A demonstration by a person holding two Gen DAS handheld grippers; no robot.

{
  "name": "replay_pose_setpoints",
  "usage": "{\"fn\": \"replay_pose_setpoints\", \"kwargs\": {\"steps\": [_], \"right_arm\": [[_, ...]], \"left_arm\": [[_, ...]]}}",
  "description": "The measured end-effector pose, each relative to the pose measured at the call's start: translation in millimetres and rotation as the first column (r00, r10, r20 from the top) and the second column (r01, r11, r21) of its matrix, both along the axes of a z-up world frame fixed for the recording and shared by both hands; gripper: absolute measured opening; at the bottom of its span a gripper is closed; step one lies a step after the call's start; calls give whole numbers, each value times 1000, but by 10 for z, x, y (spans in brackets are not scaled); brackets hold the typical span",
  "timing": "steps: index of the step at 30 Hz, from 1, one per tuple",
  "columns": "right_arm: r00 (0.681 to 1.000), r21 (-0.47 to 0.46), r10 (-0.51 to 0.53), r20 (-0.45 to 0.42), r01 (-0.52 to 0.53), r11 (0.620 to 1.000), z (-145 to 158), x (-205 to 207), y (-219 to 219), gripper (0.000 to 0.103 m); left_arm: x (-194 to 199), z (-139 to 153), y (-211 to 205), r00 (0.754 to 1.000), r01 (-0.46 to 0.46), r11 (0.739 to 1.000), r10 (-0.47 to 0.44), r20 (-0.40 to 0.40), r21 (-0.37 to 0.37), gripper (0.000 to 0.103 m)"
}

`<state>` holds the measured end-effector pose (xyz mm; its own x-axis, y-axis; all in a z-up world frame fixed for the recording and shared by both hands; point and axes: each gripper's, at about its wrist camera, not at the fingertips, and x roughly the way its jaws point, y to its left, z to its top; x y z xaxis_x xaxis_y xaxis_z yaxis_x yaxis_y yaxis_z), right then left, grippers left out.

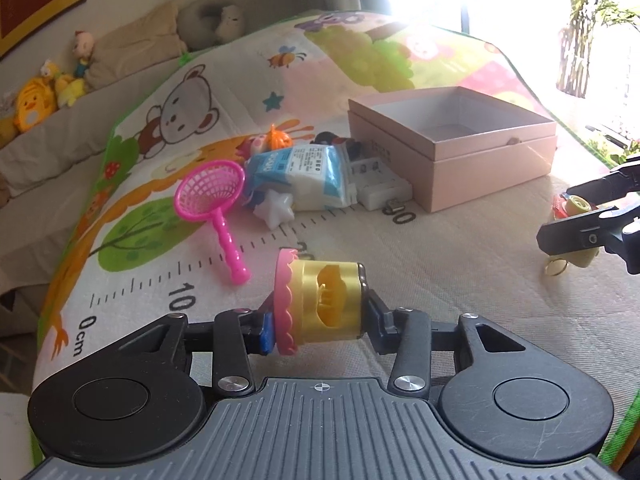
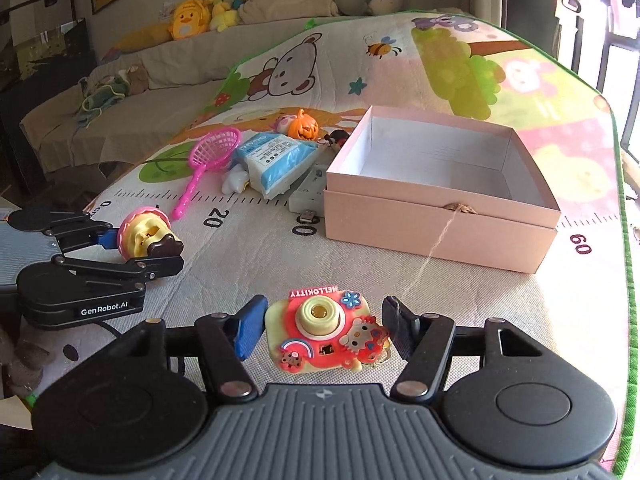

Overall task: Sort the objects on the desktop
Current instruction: 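Drop the cup toy and Hello Kitty toy into the pink box with both grippers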

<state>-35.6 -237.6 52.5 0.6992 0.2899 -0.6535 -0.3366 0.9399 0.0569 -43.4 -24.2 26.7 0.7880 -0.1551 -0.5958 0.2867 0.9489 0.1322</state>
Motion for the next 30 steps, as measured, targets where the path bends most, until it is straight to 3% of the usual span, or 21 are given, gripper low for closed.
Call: {"fn": "replay_pose_setpoints", "kwargs": {"steps": [9,15,19,24,28,30], "right_arm": [[987,52,-29,155,21,998,722,-90,-385,63],[955,83,-75,285,53,995,1240,171,-692,63],[931,46,-101,352,91,995,1423,544,-808,63],[940,116,-169,297,140,983,1491,1172,-1013,63],[965,187,-185,183,151,971,1350,1676,-1102,64],[983,205,-136,120,109,973,1221,1883,-1077,64]], "left_arm": [[-25,631,-319,985,85,995,-77,153,-47,47],[385,906,-641,974,120,990,-103,201,-74,47],[790,1032,-830,974,150,981,-125,190,-126,47],[1308,1029,-1039,975,188,968,-163,150,-168,47],[1660,895,-1180,982,181,960,-164,93,-215,49],[1710,821,-1108,989,147,955,-139,52,-257,66]]}}
